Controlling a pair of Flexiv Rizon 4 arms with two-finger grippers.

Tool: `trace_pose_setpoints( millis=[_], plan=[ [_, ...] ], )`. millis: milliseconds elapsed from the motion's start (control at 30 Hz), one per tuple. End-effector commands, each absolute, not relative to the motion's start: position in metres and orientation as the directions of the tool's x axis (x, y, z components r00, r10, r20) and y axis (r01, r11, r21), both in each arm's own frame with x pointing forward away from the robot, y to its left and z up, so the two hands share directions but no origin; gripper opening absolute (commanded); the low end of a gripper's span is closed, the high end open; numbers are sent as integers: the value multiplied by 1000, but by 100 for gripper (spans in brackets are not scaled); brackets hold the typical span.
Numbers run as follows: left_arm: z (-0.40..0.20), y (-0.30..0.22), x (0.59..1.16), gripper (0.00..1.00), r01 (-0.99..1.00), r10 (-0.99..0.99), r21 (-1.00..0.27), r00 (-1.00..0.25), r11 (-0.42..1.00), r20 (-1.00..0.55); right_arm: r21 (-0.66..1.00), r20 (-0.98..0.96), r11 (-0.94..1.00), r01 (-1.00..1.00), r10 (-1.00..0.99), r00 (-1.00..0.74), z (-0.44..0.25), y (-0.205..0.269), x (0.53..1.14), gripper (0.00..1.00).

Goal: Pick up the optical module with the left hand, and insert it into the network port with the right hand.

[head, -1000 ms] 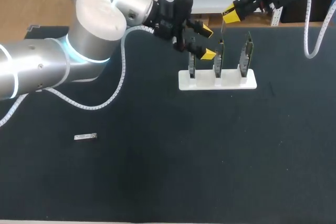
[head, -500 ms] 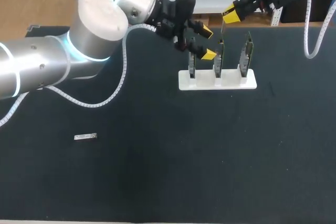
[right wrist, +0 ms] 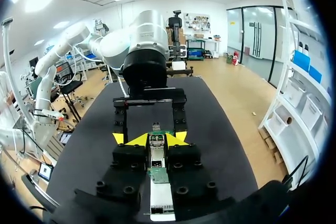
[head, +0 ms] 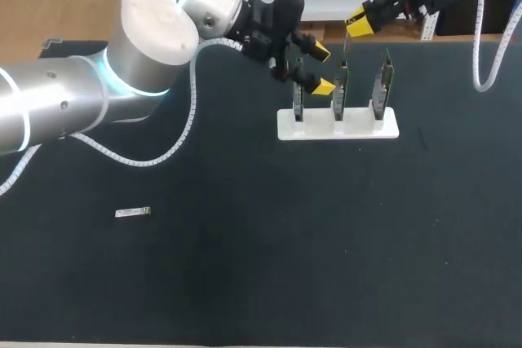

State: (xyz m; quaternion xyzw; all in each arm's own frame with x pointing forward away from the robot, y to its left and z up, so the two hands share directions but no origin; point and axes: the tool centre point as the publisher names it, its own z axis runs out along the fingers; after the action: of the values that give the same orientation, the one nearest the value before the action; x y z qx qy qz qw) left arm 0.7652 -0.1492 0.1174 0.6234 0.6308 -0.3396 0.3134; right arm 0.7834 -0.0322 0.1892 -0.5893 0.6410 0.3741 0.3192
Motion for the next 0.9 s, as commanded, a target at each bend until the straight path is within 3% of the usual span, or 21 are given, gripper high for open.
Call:
trace_pose_setpoints(
  millis=[33,900],
  plan=[
    [117,-150,767,100,999,576,-43,-29,-10,-817,102,-851,28,-994,-515,-102,189,-33,782,0],
    [118,-152,769,100,999,569,-35,-24,-8,-822,103,-853,30,-994,-511,-104,188,-33,784,0]
  ],
)
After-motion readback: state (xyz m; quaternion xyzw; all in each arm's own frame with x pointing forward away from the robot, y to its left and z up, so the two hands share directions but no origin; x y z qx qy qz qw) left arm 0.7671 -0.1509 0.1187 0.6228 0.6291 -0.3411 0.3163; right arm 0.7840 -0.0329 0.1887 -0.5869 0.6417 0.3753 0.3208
